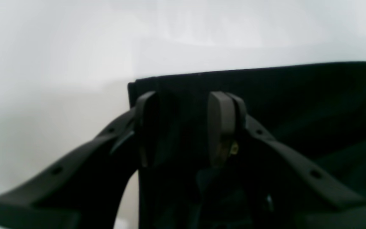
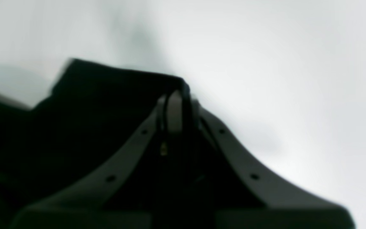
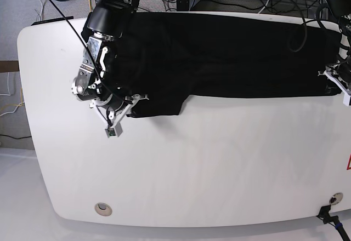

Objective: Fold the T-shirt properly
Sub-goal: 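Fold the sleeve with the right gripper onto the folded shirt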

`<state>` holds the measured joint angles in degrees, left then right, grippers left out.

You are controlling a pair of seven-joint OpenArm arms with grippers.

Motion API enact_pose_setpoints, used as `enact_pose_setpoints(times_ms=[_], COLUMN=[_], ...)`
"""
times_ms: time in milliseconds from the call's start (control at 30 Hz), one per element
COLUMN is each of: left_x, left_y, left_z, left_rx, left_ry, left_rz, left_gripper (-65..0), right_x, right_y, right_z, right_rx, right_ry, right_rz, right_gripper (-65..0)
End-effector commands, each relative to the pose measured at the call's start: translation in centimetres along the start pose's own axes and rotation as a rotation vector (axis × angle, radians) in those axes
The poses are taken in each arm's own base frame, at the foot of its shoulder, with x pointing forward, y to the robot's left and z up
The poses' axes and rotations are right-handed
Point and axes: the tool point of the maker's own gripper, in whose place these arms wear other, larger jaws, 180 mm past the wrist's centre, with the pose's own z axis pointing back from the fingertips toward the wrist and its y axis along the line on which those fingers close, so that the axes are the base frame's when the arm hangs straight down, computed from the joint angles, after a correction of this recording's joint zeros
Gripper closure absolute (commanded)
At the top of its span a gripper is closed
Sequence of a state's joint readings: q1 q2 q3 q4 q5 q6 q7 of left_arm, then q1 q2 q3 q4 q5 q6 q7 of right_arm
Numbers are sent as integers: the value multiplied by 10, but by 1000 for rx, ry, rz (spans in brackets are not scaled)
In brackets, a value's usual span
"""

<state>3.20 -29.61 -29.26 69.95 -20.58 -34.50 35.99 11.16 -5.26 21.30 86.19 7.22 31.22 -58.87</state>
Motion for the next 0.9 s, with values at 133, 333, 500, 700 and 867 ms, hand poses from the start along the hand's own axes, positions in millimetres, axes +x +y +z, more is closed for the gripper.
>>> enact_pose_setpoints(times_ms=[133,333,500,700,867], left_x=[20,18,15,11,10], left_y=[9,3,-4,-12,-13], left_z=[6,3,-1,-5,-6], left_rx=[18,4,-14,-25,-28], left_ry=[-54,-44,-29,-28,-28], left_rz=[-15,-25,-40,-22,-19], left_gripper=[-241,-241,-241,-241,-241], right_x=[25,-40,-88,-123,-147], right_y=[40,94,116,101,94], right_z=[59,68,84,104,118], right_rx=[101,313,441,487,516], right_ry=[-108,-13,82,196,286], right_rz=[61,50,11,56,103], right_gripper=[0,0,0,-1,-279])
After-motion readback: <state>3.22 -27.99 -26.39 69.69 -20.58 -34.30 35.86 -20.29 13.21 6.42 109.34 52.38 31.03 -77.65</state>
